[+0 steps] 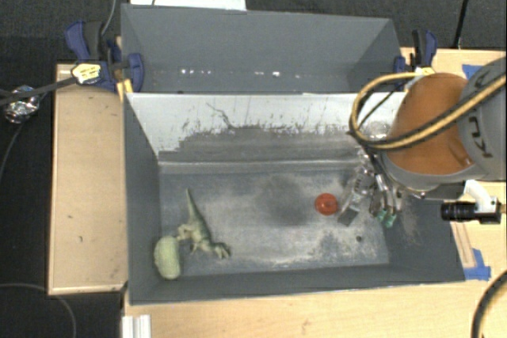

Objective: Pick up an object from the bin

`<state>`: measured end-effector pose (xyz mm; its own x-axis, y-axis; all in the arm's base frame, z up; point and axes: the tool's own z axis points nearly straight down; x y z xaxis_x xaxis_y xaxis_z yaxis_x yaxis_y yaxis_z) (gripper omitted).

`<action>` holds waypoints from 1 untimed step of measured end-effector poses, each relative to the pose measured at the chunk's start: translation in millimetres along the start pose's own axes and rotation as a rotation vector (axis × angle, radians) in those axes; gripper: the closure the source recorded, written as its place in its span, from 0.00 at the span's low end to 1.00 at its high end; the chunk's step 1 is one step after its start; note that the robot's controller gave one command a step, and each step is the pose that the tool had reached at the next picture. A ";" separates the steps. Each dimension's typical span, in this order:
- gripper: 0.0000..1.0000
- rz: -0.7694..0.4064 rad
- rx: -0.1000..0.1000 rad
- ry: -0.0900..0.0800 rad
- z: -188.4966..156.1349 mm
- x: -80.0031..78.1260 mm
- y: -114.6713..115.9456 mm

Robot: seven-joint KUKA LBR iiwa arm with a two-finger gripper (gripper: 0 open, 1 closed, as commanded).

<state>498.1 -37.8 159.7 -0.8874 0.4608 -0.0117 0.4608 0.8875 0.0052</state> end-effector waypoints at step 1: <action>1.00 -0.002 0.001 0.002 -3.7 0.4 -0.2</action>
Offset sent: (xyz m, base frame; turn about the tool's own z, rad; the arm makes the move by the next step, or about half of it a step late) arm 0.0001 0.0000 0.0010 0.0000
